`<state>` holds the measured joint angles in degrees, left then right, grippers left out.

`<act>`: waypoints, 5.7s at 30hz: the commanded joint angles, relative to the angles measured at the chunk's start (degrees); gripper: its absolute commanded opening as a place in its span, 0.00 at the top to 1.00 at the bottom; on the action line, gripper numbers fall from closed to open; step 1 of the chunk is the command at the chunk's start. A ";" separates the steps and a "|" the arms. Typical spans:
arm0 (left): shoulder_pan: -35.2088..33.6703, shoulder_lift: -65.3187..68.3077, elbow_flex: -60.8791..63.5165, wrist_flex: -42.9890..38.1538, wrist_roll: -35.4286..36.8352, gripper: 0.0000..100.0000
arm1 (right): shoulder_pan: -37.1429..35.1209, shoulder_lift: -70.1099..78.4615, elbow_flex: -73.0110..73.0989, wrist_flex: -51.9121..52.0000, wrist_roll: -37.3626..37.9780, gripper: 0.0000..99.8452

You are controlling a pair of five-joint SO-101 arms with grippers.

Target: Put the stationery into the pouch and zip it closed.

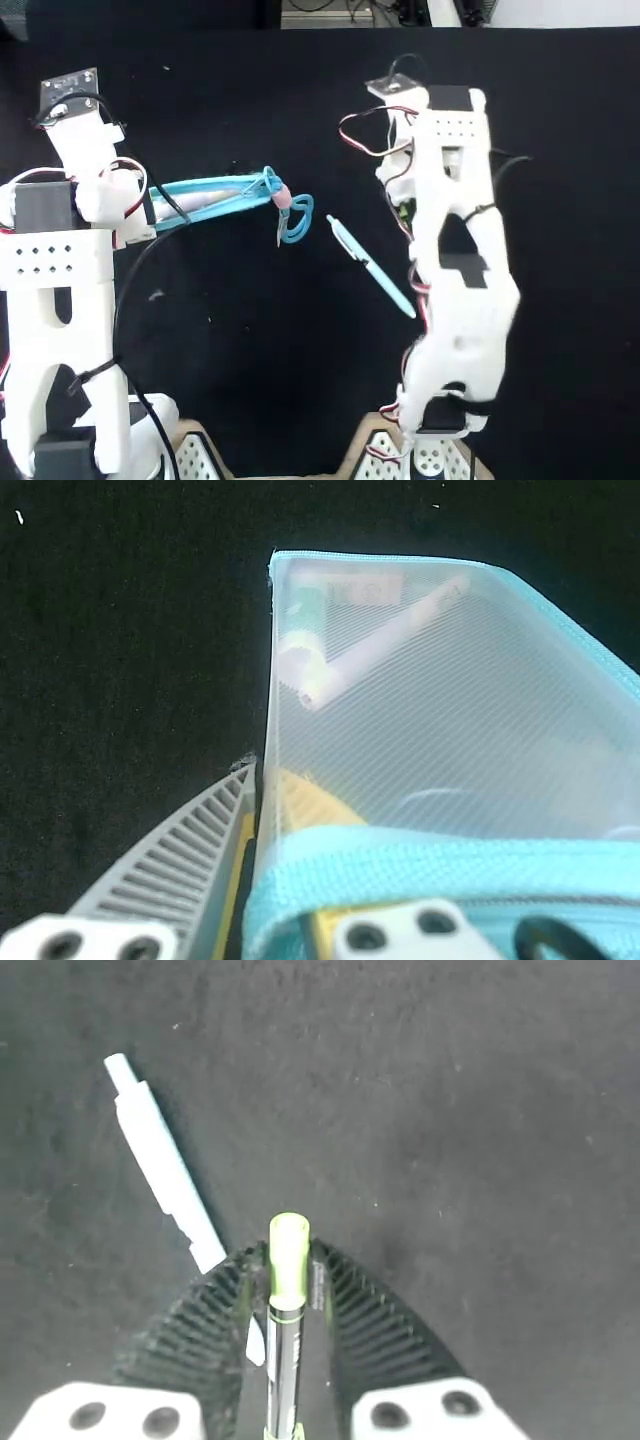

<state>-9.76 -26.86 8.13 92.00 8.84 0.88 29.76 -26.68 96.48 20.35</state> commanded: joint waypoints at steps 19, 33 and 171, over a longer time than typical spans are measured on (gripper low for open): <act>-0.75 0.00 1.19 -0.53 0.35 0.97 | -21.63 -64.92 21.85 -5.01 -5.98 0.99; -0.75 0.00 1.19 -0.26 0.44 0.97 | -45.10 -86.11 30.29 -23.12 -11.78 0.99; -0.84 0.09 1.27 -0.18 0.09 0.97 | 5.80 -19.38 36.09 -26.46 -0.44 0.99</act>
<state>-9.76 -26.86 8.13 92.00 8.84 5.63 8.31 12.35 69.67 17.54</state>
